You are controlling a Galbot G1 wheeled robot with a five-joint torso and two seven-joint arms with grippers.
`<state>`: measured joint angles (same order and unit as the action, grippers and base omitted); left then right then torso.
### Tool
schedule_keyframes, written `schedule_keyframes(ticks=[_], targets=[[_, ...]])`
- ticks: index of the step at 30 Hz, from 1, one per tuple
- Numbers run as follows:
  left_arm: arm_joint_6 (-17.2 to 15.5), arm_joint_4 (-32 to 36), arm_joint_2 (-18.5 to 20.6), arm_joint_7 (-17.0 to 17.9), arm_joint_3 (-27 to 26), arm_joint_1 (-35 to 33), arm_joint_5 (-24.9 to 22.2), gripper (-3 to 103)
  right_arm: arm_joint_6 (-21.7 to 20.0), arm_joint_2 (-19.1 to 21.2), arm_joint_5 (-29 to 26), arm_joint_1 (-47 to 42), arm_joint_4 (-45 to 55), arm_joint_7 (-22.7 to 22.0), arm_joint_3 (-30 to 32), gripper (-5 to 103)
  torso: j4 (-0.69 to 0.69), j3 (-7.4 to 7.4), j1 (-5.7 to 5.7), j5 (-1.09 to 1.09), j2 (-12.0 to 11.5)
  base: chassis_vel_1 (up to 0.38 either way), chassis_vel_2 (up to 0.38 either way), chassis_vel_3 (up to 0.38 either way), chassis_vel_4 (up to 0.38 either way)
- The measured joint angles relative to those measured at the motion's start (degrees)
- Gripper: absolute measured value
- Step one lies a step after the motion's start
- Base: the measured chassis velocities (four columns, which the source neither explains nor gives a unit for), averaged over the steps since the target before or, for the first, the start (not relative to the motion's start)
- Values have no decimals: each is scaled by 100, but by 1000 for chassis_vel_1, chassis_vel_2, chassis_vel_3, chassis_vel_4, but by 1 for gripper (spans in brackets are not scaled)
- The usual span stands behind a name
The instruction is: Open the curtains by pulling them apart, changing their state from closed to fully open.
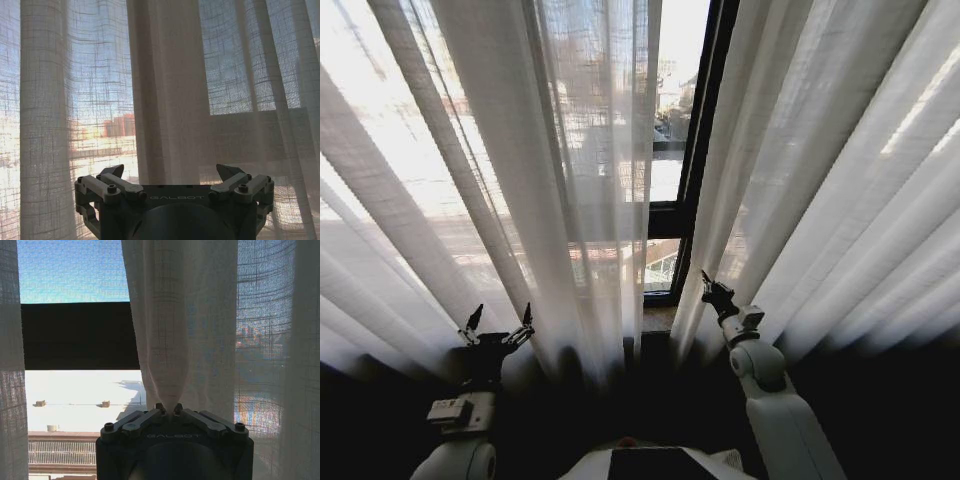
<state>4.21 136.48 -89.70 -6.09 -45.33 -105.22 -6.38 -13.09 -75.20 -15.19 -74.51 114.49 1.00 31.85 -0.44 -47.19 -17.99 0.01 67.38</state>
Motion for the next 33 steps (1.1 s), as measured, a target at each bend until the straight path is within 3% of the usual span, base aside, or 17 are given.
schedule_keyframes(ticks=[17,33], targets=[[-10,-24,2,0,14,40,6,100,-24,-3,11,-60,16,54,85,0,0,1,0,-1,0,-35,-41,40,36],[-2,-51,7,-2,16,50,5,100,-7,-14,18,-98,31,56,104,0,0,0,-1,0,0,-275,-268,276,279]])
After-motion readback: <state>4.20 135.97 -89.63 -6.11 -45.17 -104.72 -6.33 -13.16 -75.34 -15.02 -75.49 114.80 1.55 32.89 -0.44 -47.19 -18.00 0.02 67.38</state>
